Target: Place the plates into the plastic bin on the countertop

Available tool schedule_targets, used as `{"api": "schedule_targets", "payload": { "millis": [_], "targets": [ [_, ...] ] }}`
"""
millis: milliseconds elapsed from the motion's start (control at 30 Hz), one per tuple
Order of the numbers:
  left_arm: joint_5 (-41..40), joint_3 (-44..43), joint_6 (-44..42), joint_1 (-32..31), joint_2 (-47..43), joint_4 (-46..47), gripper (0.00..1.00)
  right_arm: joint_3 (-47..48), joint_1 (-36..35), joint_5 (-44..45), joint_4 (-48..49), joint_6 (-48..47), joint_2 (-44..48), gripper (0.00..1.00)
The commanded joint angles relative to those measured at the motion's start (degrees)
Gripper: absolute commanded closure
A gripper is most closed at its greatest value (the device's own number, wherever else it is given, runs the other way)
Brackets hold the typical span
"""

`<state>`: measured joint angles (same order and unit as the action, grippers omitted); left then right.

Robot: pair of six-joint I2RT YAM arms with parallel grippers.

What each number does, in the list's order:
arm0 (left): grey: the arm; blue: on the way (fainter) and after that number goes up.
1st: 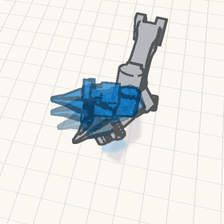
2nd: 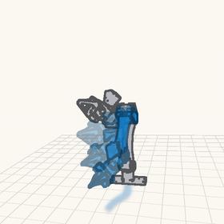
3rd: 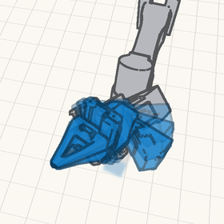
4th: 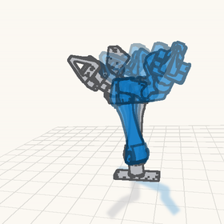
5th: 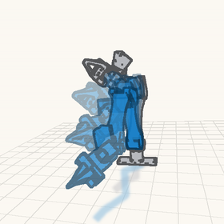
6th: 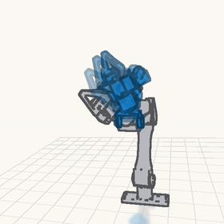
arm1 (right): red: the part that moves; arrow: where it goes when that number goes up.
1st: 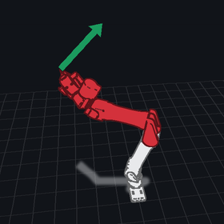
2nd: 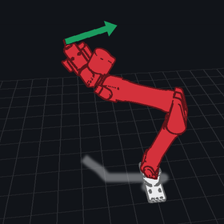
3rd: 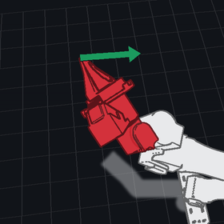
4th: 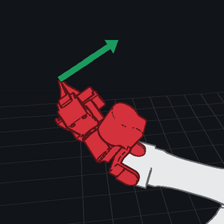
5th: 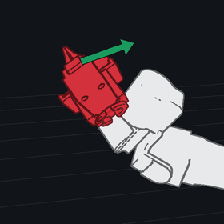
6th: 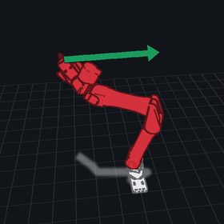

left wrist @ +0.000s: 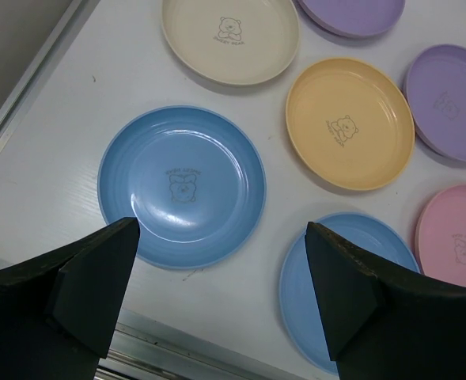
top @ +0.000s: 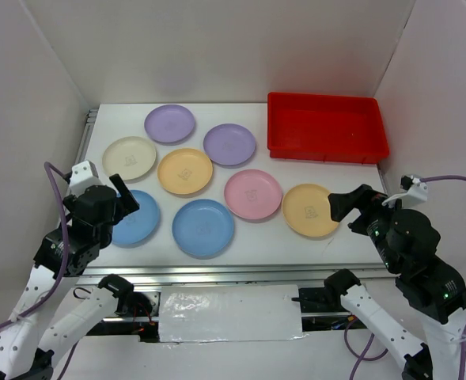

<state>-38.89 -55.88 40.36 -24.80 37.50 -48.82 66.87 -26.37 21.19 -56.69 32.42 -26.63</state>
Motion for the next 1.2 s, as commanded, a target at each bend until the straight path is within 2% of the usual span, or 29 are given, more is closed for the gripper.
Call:
{"api": "schedule_targets", "payload": {
  "millis": [0, 200, 333, 367, 400, 467, 567, 733, 900, 1133, 1167],
  "targets": [
    [-2.6, 0.0, 2.2, 0.3, -1.2, 0.0, 0.01, 2.2, 0.0, -0.6, 0.4, 0.0, 1.0, 0.00],
    [-1.5, 0.9, 1.2, 0.3, -2.4, 1.7, 0.01, 1.0, 0.0, -4.0, 2.4, -1.4, 2.1, 0.00],
    [8.2, 0.7, -2.1, 0.3, 0.5, 5.0, 0.01, -1.4, 0.0, -8.5, 3.7, -2.5, 2.8, 0.00],
    [13.4, 0.6, -0.9, 0.3, 1.4, 5.3, 0.01, -1.5, -0.1, -9.5, 3.5, -2.6, 2.6, 0.00],
    [15.1, 0.5, 0.9, 0.3, 2.8, 4.4, 0.01, -1.3, -0.1, -9.8, 3.3, -2.6, 2.3, 0.00],
    [22.8, 2.0, 2.3, 0.4, 7.8, 6.3, 0.01, -1.8, -0.1, -10.6, 3.6, -2.5, 1.9, 0.00],
    [28.1, 5.4, 4.0, -0.6, 16.7, 10.4, 0.01, -3.9, 0.0, -13.6, 5.9, -2.2, 2.0, 0.00],
    [26.0, 12.4, 9.9, -3.8, 25.7, 17.0, 0.01, -6.6, -0.1, -17.7, 7.2, -0.9, 1.8, 0.00],
    [23.7, 14.8, 12.7, -5.5, 31.6, 20.5, 0.02, -9.2, 0.1, -20.0, 9.3, -0.7, 1.6, 0.00],
    [22.1, 17.5, 17.1, -10.3, 40.8, 25.0, 0.21, -12.3, 0.0, -23.6, 12.4, 0.4, 1.7, 0.00],
    [21.4, 17.4, 17.9, -10.9, 41.4, 24.7, 0.29, -12.3, -0.1, -23.8, 12.5, 0.4, 1.7, 0.00]
  ]
}}
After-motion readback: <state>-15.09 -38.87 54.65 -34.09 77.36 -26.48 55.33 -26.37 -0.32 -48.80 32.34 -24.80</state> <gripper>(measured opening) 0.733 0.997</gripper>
